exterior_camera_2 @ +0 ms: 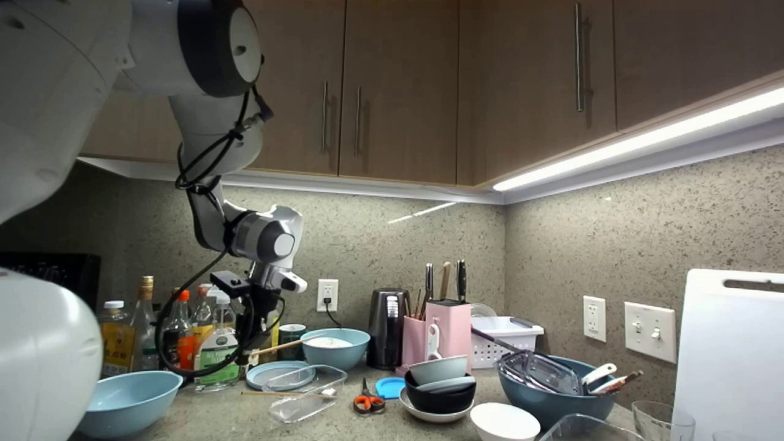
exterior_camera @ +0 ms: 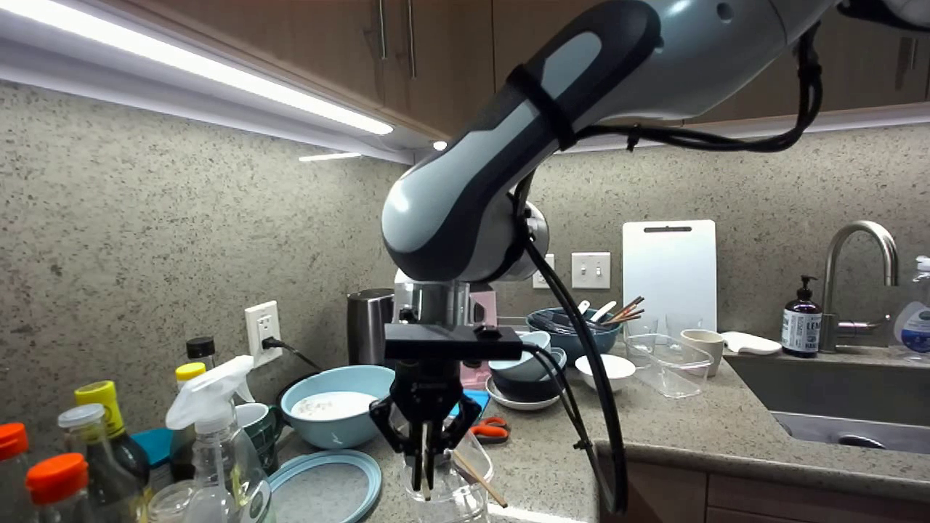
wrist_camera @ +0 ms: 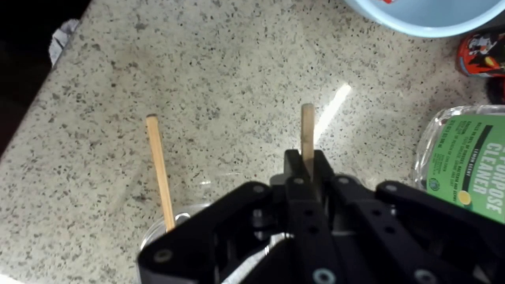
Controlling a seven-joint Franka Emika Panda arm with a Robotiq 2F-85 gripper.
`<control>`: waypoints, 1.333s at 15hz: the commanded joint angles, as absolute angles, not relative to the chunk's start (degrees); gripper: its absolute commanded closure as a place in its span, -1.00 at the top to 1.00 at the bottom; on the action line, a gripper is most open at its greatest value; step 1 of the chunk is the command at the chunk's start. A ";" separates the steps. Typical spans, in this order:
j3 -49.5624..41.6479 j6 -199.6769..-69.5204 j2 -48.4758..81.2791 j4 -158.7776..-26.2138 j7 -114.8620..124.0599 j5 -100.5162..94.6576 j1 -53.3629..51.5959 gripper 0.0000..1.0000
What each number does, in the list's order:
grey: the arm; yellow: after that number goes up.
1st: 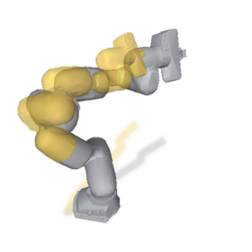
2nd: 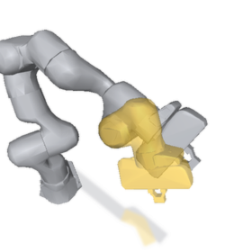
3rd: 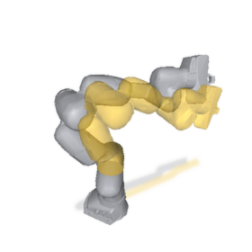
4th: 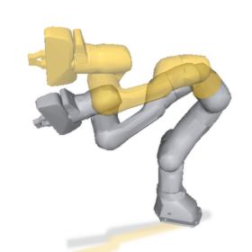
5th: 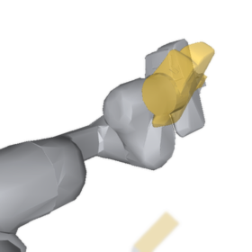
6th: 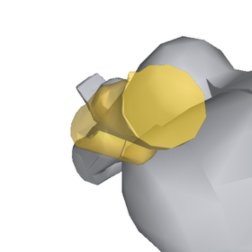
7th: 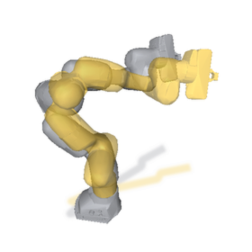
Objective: Put the wooden stick into the blue bowl
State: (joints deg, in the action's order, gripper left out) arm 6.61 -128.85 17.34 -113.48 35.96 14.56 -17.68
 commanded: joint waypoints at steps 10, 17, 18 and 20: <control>8.32 -121.07 15.00 -108.85 24.00 15.81 -13.34 -0.96; 7.26 -107.77 26.27 -89.91 18.28 12.44 -12.78 -0.96; 6.81 -109.63 27.08 -88.95 19.53 11.67 -13.26 -0.96; 7.01 -109.54 25.70 -90.92 19.74 12.93 -12.92 -0.84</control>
State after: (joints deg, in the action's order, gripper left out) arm 6.87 -109.68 25.72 -90.99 19.66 13.00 -13.02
